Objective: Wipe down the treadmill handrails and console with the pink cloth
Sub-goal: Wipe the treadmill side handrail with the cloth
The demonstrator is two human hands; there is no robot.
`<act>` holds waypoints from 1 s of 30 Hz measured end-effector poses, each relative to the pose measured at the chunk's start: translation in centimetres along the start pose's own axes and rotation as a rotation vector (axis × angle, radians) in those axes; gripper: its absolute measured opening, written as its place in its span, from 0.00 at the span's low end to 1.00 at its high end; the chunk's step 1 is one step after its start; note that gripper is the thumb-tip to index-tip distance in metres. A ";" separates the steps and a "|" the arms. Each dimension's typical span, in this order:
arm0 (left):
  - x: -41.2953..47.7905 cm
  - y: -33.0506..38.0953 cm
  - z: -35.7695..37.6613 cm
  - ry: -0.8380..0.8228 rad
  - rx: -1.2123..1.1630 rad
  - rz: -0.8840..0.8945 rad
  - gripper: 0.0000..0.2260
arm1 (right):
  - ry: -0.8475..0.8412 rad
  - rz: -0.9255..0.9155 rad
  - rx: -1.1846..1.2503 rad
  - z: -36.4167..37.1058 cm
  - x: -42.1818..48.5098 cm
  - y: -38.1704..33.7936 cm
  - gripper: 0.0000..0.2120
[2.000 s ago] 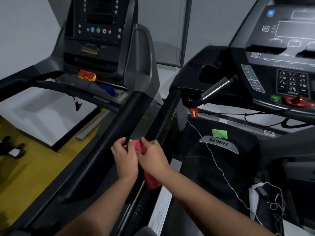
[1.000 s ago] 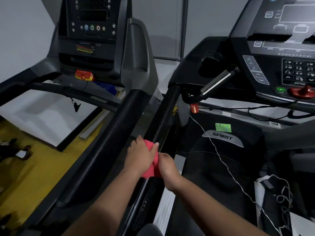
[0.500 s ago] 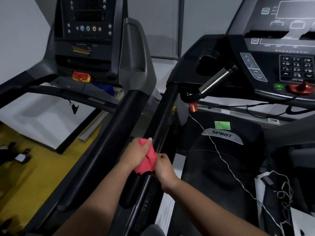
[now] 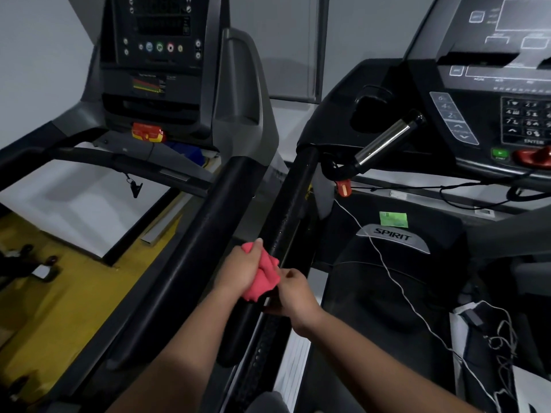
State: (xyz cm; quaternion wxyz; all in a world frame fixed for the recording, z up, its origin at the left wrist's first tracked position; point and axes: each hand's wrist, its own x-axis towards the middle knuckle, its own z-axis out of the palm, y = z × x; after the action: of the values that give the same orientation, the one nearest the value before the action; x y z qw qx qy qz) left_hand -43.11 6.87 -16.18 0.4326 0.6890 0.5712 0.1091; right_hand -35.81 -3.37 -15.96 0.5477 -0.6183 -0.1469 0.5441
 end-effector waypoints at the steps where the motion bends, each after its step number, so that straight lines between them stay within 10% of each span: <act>1: 0.0 -0.1 0.4 0.054 0.055 0.015 0.25 | -0.010 -0.001 -0.005 0.1 0.0 0.1 0.12; 9: 1.6 -0.9 -0.5 -0.274 -0.637 -0.298 0.14 | -0.029 -0.010 -0.035 0.6 -0.2 0.2 0.12; 19: 0.5 0.0 -0.3 -0.090 -0.211 0.016 0.21 | -0.019 0.008 -0.022 0.5 -0.5 -0.2 0.14; 30: 0.8 -0.2 -0.7 -0.261 -0.680 -0.268 0.16 | -0.095 0.020 0.028 -0.4 -1.0 -0.6 0.09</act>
State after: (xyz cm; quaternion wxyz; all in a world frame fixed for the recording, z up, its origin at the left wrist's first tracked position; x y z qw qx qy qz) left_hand -43.43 7.91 -16.15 0.7158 0.4335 0.5276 0.1462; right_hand -35.57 -4.18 -15.00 0.5431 -0.5856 -0.1589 0.5803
